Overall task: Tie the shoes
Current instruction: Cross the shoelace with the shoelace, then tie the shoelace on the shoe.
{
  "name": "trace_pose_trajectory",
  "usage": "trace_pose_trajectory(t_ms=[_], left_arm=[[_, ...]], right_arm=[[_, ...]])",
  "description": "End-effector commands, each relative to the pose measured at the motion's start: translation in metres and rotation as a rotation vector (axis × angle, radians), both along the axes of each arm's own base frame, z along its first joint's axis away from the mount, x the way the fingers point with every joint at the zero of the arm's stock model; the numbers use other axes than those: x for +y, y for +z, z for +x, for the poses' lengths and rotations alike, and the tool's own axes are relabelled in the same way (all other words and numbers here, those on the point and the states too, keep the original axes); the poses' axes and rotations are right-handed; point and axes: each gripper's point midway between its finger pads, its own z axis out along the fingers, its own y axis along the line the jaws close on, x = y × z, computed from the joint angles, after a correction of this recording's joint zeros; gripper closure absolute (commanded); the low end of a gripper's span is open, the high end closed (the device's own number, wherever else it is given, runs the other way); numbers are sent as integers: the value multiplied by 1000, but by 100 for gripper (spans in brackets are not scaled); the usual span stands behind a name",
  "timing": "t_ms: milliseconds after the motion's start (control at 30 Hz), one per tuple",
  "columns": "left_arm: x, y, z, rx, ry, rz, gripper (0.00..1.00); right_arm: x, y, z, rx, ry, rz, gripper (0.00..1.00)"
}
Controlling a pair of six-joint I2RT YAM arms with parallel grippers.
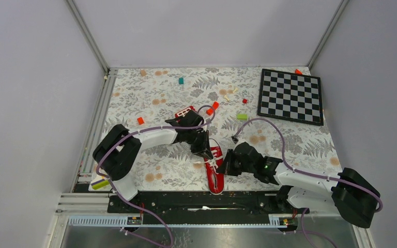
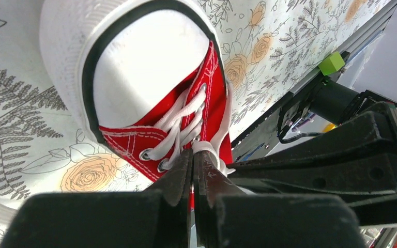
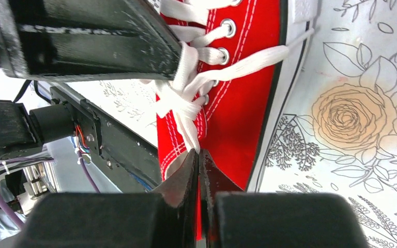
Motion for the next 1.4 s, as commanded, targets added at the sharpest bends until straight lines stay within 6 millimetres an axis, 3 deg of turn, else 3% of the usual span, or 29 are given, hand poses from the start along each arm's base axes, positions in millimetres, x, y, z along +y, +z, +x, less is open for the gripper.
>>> trace_pose_trajectory(t_ms=[0, 600, 900, 1033, 1133, 1167, 1200, 1367], left_arm=[[4, 13, 9, -72, 30, -20, 100], [22, 26, 27, -167, 106, -37, 100], [3, 49, 23, -216, 45, -214, 100], [-2, 51, 19, -215, 1, -259, 88], [-5, 60, 18, -244, -11, -309, 87], [-6, 63, 18, -253, -11, -321, 89], [-6, 66, 19, -262, -8, -329, 100], [-7, 72, 21, -289, -1, -353, 100]], right_arm=[[-9, -2, -3, -15, 4, -25, 100], [-20, -13, -8, -11, 9, -61, 100], [-17, -13, -7, -9, 12, -52, 100], [-16, -15, -8, -5, 16, -51, 100], [-16, -15, -9, -2, 17, -51, 100], [-16, -16, -8, -3, 15, -52, 100], [-17, -17, -9, 0, 14, -54, 100], [-17, -16, -8, -4, 8, -47, 100]])
